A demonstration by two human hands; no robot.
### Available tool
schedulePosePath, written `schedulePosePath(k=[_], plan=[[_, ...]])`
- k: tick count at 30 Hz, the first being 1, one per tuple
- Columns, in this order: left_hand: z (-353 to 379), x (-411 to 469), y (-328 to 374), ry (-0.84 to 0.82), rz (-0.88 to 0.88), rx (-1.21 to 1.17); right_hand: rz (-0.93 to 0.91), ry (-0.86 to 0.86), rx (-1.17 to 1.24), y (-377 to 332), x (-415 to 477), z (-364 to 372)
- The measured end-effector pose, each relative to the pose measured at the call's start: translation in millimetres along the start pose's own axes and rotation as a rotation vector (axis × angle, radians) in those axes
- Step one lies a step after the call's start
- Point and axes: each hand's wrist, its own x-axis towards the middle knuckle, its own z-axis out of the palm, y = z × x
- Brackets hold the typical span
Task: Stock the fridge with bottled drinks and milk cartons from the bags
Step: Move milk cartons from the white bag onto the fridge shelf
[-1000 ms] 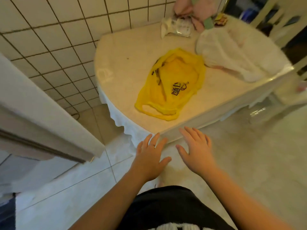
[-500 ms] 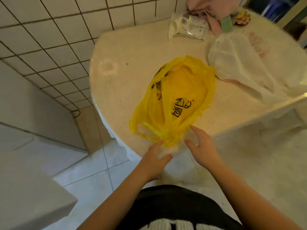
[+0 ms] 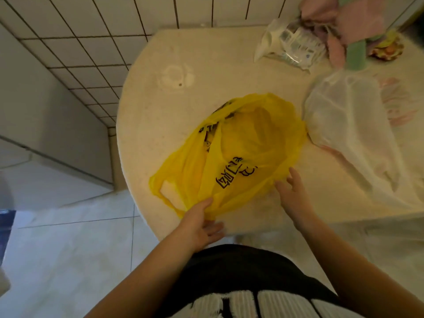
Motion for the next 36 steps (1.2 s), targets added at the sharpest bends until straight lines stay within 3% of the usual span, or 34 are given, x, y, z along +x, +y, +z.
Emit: schedulePosePath(k=[8, 16, 26, 36], plan=[[55, 20, -4, 0.053, 0.252, -0.254, 0.167, -0.186, 0.284, -10, 82, -26], [83, 33, 26, 0.09, 0.32, -0.329, 0.218, -0.488, 0.537, -37, 120, -21], [94, 61, 137, 0.008, 0.388, -0.343, 0.187, -0.555, 0.452, -109, 189, 26], [101, 122, 304, 0.106, 0.53, -0.364, 0.027, -0.528, 0.295, -227, 286, 113]])
